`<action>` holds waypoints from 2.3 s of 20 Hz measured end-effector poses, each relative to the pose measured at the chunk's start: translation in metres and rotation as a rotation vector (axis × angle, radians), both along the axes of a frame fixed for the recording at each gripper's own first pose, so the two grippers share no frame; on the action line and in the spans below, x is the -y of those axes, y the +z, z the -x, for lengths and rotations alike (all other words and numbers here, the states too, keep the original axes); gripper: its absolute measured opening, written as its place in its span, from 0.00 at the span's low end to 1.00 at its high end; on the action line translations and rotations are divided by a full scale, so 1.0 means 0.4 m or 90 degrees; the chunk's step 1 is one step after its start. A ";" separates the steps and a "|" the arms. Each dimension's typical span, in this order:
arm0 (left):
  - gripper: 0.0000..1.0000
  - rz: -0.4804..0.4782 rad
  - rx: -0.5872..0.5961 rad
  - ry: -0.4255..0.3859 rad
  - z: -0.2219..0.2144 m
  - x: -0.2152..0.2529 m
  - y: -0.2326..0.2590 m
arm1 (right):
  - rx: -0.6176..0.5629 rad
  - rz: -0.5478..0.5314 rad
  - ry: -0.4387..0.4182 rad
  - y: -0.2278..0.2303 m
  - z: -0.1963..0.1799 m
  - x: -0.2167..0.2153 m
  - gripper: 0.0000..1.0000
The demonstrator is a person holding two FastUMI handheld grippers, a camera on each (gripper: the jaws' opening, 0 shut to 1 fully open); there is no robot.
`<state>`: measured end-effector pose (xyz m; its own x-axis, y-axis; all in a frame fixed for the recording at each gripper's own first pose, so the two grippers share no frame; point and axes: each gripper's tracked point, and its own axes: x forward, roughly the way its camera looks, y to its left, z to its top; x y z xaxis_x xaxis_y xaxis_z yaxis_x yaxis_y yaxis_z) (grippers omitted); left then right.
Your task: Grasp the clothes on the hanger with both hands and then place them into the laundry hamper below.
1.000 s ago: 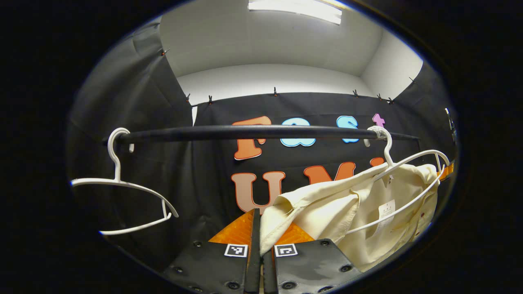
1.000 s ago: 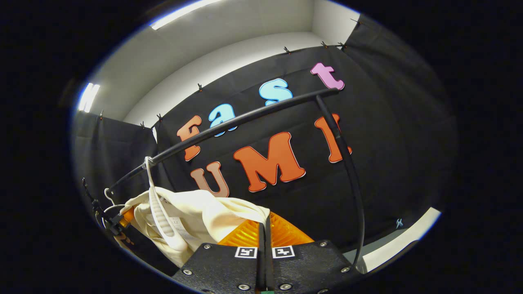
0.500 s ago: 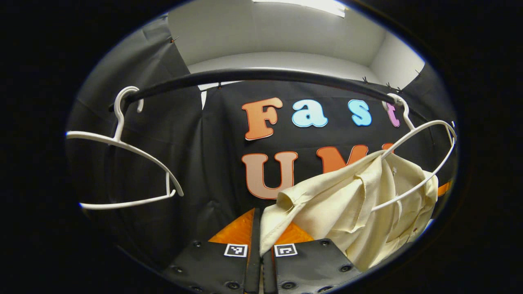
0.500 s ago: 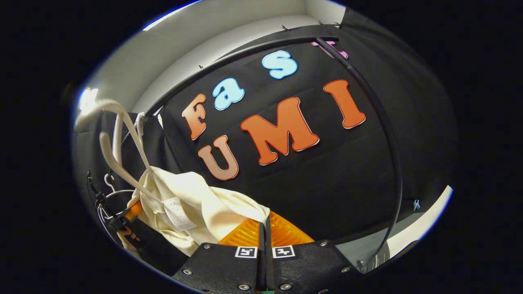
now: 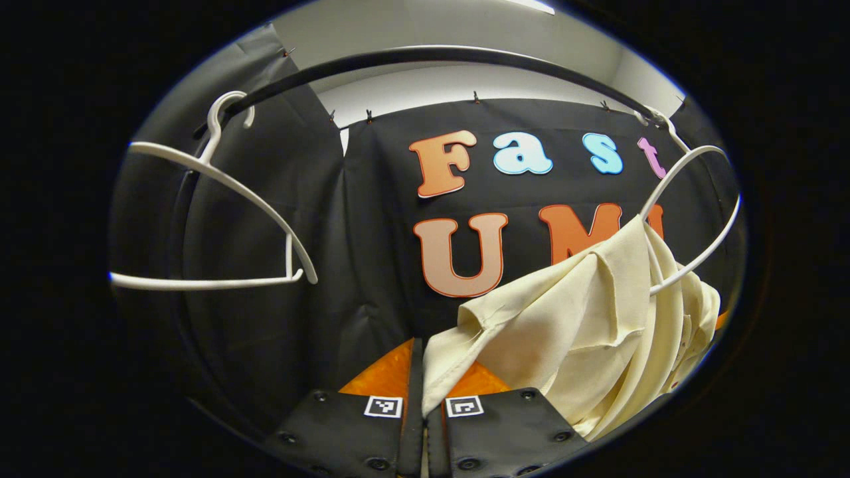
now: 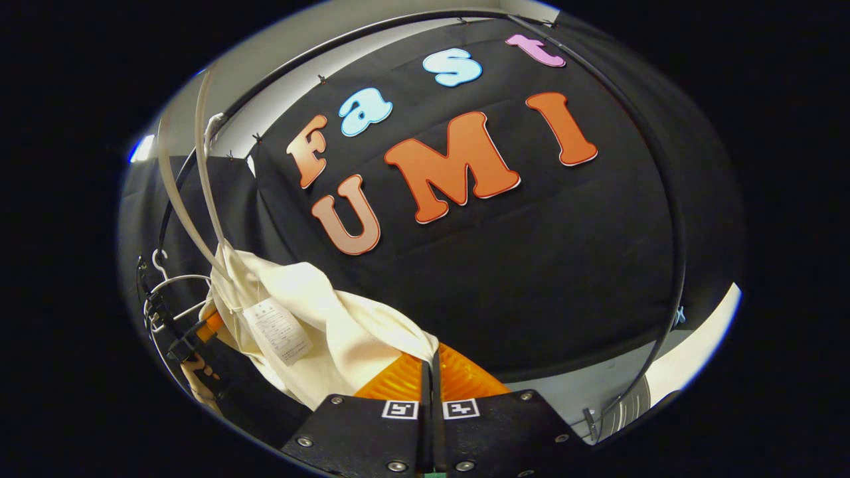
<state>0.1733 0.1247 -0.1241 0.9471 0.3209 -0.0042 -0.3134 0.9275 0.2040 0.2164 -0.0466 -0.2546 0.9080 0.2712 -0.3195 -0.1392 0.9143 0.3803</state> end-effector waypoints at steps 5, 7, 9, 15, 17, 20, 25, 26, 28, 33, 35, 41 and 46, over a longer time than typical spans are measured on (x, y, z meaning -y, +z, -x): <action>0.10 0.014 -0.033 0.024 0.025 -0.055 -0.092 | -0.032 0.017 -0.010 -0.091 0.009 -0.013 0.00; 0.10 0.006 -0.046 0.020 0.051 -0.044 -0.127 | -0.045 0.034 -0.012 -0.124 0.032 -0.025 0.00; 0.10 0.010 -0.066 -0.004 0.074 -0.003 -0.169 | -0.052 0.055 -0.009 -0.152 0.054 -0.039 0.00; 0.10 0.032 -0.138 -0.086 0.127 0.146 -0.326 | -0.091 0.071 0.045 -0.257 0.148 -0.177 0.00; 0.10 0.053 -0.156 -0.117 0.150 0.202 -0.368 | -0.102 0.076 0.062 -0.293 0.174 -0.217 0.00; 0.10 0.064 -0.171 -0.149 0.177 0.257 -0.414 | -0.122 0.089 0.075 -0.366 0.219 -0.250 0.00; 0.10 0.072 -0.225 -0.186 0.227 0.336 -0.562 | -0.160 0.087 0.077 -0.508 0.287 -0.257 0.00; 0.10 0.069 -0.232 -0.187 0.238 0.348 -0.598 | -0.170 0.088 0.074 -0.543 0.295 -0.254 0.00; 0.10 0.088 -0.253 -0.192 0.255 0.369 -0.673 | -0.193 0.089 0.067 -0.615 0.312 -0.242 0.00; 0.10 0.176 -0.326 -0.183 0.292 0.408 -0.875 | -0.240 0.132 0.041 -0.809 0.355 -0.175 0.00; 0.11 0.183 -0.363 -0.171 0.315 0.411 -0.953 | -0.257 0.180 0.031 -0.884 0.371 -0.131 0.00; 0.10 0.185 -0.472 -0.136 0.385 0.402 -1.206 | -0.359 0.189 -0.004 -1.135 0.450 -0.051 0.00; 0.11 0.194 -0.570 -0.120 0.439 0.419 -1.373 | -0.419 0.195 -0.010 -1.277 0.507 -0.012 0.00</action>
